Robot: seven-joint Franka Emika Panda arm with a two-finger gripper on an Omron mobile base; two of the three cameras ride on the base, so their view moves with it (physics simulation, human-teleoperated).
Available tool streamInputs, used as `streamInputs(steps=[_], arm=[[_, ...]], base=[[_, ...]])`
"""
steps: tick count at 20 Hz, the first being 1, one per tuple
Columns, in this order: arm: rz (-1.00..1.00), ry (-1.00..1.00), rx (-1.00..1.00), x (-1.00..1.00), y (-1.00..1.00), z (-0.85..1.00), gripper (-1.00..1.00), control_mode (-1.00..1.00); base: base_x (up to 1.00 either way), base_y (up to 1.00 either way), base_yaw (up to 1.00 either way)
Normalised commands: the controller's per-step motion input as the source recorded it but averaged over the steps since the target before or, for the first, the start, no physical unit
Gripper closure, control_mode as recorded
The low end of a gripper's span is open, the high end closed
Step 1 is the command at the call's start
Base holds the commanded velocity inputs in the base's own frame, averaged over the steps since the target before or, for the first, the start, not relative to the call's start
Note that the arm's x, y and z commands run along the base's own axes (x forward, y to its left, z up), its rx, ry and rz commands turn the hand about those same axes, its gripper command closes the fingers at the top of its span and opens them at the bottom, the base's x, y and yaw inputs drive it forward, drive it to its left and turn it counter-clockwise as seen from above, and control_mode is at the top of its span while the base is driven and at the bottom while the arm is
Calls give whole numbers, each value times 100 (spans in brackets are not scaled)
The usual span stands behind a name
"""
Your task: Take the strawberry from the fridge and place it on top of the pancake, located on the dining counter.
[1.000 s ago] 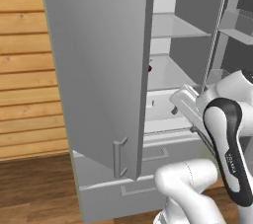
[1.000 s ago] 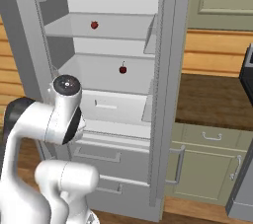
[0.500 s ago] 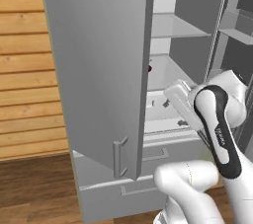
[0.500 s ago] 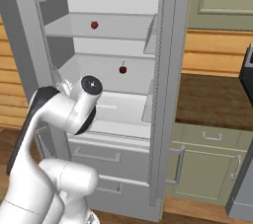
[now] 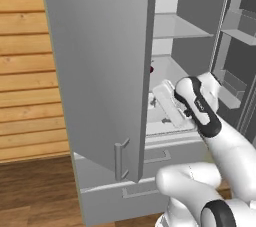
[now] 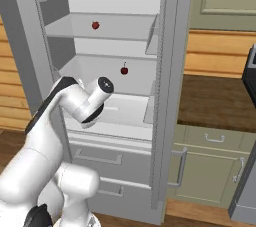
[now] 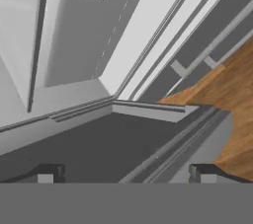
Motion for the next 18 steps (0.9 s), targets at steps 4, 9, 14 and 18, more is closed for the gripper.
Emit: streamInputs(steps=[4,9,14,18], arm=[[4,8,15,84,3,-37,-100,-100],[8,11,9,82,4,-34,-100,-100],[14,7,9,54,24,-34,-100,-100],[17,0,12,21,36,-29,-100,-100]], base=[[0,0,0],[0,0,0],[0,0,0],[0,0,0]])
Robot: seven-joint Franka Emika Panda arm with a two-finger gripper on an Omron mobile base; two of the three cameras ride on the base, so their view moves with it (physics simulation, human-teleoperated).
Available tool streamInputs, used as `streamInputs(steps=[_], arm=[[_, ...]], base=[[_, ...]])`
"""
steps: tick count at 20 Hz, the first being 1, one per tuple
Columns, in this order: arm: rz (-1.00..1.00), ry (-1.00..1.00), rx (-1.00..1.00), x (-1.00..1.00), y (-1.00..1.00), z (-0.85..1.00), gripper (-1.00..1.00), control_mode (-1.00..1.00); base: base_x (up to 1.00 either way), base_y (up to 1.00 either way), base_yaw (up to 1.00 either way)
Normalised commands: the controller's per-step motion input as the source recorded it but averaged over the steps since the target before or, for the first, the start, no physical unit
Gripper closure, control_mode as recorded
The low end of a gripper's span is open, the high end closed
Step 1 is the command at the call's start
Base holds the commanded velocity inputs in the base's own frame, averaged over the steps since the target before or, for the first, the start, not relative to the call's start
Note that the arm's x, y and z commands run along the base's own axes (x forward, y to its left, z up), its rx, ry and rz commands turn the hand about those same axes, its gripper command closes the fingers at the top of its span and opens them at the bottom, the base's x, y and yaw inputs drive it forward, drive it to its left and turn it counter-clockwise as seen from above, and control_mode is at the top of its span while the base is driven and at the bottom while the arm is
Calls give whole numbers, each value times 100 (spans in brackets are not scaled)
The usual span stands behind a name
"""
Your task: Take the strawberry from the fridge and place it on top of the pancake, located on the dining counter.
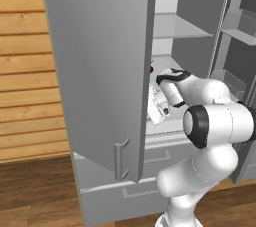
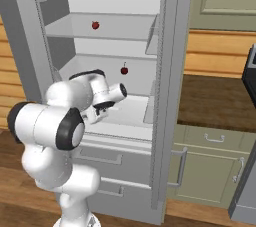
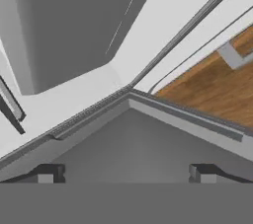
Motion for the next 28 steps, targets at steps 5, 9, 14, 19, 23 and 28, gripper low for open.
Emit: streamInputs(steps=[5,9,14,19,23,28], arm=[[17,0,7,-10,47,-12,-100,-100],[17,0,3,-37,57,-2,-100,-100],[17,0,2,-40,54,0,-100,-100],[17,-2,1,-77,46,0,-100,-100],[14,-1,0,-75,71,0,-100,-100],[11,0,0,-64,79,0,-100,-100]], base=[[0,0,0],[0,0,0],[0,0,0],[0,0,0],[0,0,0],[0,0,0]])
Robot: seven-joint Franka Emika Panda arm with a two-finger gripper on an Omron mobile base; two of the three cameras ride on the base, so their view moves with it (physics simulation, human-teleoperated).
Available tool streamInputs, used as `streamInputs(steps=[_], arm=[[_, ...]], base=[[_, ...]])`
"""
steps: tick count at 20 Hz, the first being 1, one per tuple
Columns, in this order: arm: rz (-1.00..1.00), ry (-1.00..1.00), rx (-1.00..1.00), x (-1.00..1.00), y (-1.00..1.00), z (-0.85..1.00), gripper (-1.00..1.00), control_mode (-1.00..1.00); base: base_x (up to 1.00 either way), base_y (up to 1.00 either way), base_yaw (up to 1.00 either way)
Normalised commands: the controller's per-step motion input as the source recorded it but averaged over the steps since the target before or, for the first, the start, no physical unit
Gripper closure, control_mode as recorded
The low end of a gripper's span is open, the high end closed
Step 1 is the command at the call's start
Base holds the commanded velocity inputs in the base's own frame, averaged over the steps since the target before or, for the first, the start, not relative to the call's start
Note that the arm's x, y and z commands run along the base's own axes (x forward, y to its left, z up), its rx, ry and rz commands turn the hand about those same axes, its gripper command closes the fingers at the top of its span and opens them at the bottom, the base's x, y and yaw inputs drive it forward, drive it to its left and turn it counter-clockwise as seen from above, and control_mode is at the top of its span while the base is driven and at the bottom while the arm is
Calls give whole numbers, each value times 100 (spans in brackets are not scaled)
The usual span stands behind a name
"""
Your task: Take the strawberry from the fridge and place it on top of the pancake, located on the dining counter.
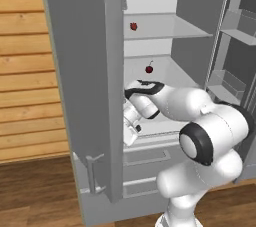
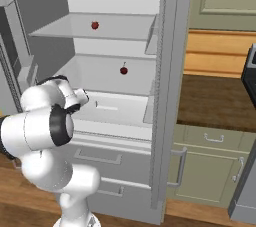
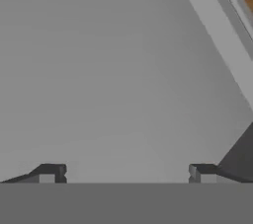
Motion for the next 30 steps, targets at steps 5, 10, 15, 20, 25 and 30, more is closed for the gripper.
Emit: streamInputs(steps=[5,10,15,20,25,30], arm=[[6,0,0,-40,94,0,-100,-100],[3,0,0,-29,84,0,-100,-100],[0,-2,0,-24,64,0,-100,-100],[0,-7,0,-18,-31,0,-100,-100],[0,-13,0,-6,-84,3,-100,-100],[0,-17,-1,-6,-90,18,-100,-100]], base=[[0,0,0],[0,0,0],[0,0,0],[0,0,0],[0,0,0],[0,0,0]])
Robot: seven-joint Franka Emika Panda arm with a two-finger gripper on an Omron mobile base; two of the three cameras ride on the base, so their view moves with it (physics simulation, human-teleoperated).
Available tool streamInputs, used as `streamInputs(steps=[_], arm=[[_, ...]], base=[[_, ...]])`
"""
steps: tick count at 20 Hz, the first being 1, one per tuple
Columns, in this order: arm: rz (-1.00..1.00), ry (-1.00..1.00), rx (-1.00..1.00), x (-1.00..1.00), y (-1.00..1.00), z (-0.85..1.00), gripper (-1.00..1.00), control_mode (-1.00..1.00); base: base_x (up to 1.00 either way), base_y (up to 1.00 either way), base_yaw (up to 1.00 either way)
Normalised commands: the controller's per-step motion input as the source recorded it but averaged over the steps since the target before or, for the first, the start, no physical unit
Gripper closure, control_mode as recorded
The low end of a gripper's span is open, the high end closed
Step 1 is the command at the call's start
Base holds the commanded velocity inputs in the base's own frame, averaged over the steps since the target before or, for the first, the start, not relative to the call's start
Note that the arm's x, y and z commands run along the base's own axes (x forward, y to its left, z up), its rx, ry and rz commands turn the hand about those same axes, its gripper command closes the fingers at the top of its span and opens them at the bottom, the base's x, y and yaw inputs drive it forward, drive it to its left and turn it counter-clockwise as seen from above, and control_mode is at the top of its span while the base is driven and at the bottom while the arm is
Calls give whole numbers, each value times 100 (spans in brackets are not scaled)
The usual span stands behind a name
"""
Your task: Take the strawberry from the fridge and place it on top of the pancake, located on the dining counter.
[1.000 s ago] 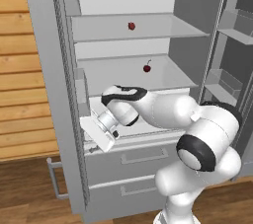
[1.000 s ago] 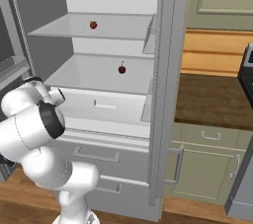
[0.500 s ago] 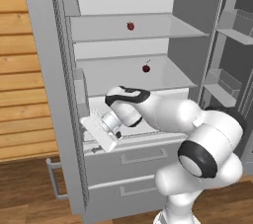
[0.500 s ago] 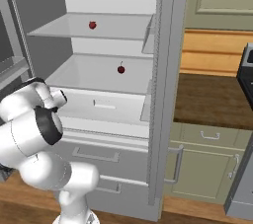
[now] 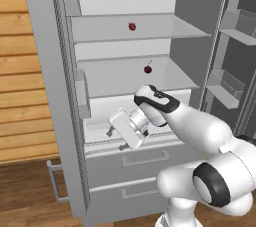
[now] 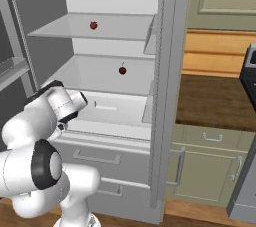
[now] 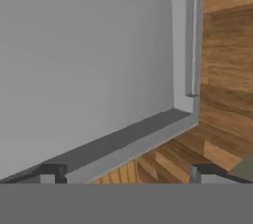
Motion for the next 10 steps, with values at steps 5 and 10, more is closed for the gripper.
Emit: streamInputs(steps=[5,10], arm=[[0,-11,-10,-15,-62,20,-100,-100],[-3,-28,-26,-44,-56,12,-100,-100]], base=[[0,0,0],[0,0,0]])
